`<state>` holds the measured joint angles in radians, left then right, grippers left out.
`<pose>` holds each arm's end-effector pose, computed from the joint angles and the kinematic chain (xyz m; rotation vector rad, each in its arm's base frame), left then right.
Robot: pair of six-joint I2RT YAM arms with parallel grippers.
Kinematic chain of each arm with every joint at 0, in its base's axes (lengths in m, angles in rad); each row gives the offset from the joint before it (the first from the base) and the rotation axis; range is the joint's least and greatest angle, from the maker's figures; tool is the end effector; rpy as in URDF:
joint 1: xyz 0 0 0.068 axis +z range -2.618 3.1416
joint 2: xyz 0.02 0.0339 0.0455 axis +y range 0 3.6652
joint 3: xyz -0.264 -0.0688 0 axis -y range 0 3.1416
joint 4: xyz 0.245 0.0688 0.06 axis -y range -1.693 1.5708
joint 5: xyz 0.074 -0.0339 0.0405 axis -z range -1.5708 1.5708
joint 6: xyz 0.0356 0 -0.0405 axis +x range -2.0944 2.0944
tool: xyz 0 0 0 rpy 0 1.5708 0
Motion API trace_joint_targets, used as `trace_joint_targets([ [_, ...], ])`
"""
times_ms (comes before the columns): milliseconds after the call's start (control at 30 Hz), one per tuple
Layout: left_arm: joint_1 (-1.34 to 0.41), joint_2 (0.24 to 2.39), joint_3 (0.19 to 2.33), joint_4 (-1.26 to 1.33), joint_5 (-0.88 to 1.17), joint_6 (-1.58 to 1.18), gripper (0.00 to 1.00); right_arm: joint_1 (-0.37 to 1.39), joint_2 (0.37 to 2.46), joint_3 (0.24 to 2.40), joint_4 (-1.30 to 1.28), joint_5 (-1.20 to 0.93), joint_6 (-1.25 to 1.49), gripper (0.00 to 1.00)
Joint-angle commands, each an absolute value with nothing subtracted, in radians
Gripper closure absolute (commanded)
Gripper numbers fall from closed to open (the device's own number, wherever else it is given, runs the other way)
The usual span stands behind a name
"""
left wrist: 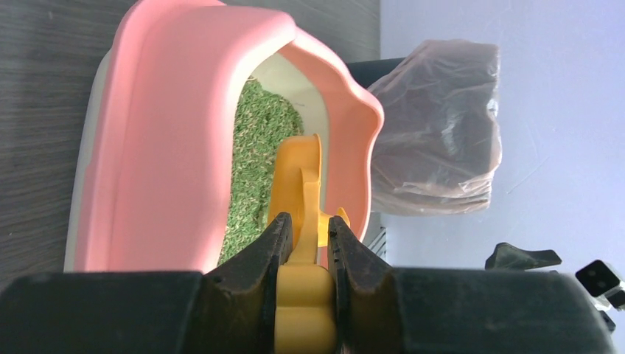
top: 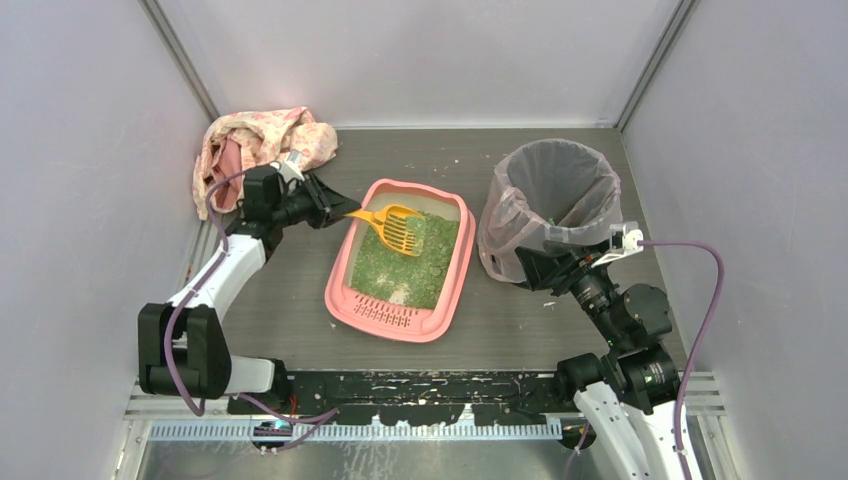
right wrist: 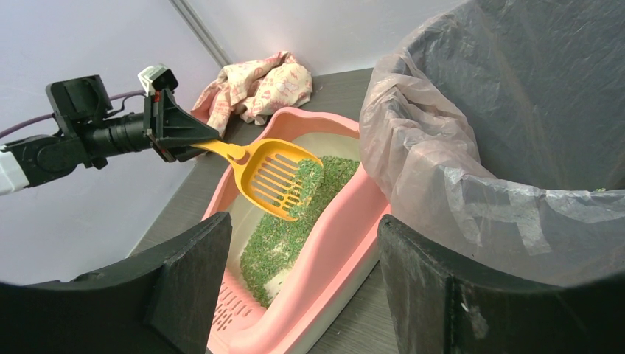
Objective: Clean the litter box
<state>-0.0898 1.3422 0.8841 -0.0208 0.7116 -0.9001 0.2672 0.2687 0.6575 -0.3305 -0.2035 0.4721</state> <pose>0.2928 -0.0497 0.2696 -0.3996 2.1577 -1.3177 0.0735 0.0276 0.3383 -0.0084 1.5601 0.7417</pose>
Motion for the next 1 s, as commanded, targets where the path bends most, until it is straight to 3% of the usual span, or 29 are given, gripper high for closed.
trace_joint_targets([
  [0,-0.075,1.299,0.887,0.102,0.768,-0.947,1.00,0.272,0.287,0.678,-0.301,-0.198,0.457,0.23],
  [267,-0.086,1.252,0.947,-0.129,0.643,-0.735,1.00,0.272,0.300,0.673,-0.289,-0.213,0.462,0.23],
  [633,-0.225,1.244,1.216,-0.504,0.362,-0.460,1.00,0.272,0.352,0.683,-0.208,-0.276,0.540,0.23],
  [967,-0.306,1.321,1.237,-0.410,0.344,-0.462,1.00,0.272,0.449,0.730,-0.168,-0.307,0.548,0.23],
])
